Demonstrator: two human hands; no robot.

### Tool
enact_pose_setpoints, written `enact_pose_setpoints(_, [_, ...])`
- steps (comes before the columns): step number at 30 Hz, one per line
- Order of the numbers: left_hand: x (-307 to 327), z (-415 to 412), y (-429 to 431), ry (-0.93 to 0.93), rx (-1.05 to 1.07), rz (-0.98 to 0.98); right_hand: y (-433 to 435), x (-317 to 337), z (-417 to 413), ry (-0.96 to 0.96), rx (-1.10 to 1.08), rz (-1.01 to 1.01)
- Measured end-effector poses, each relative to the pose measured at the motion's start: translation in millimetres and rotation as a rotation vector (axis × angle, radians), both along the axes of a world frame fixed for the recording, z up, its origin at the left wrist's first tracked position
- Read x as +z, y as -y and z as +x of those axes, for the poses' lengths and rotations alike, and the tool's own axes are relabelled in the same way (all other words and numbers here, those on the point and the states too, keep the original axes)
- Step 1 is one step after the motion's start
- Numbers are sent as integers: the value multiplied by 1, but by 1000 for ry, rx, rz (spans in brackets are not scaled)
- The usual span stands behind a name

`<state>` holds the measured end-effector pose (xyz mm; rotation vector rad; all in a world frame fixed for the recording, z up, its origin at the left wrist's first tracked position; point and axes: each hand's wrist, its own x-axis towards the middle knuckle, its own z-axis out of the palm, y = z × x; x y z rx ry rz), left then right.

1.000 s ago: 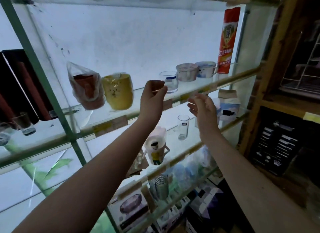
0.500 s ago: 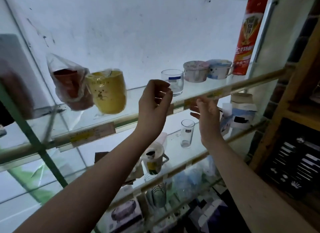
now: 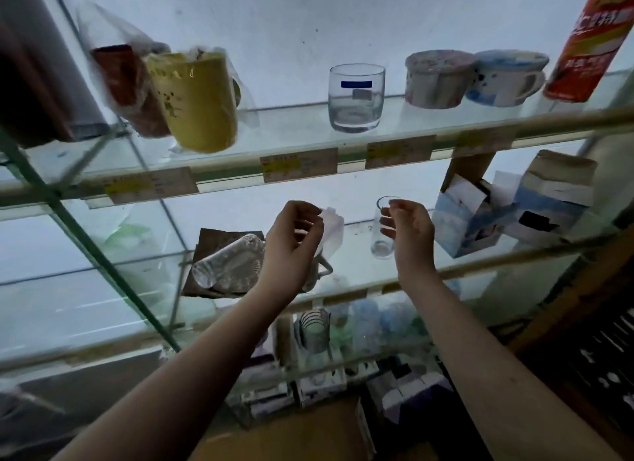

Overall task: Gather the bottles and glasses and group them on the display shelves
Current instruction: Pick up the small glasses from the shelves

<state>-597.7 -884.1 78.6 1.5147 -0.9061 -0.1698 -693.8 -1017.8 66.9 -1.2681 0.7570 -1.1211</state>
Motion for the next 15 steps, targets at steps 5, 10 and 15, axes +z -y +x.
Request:
enact_pose_setpoints(5, [-18, -4, 8, -56, 60, 47, 9, -24, 0, -40, 42, 48])
enact_pose_setpoints(10, [-24, -7, 24, -57, 57, 66, 27, -42, 1, -82, -14, 41])
enact_pose_setpoints(15, [-34, -9, 52, -119, 19, 115, 56, -67, 8, -215, -118, 29])
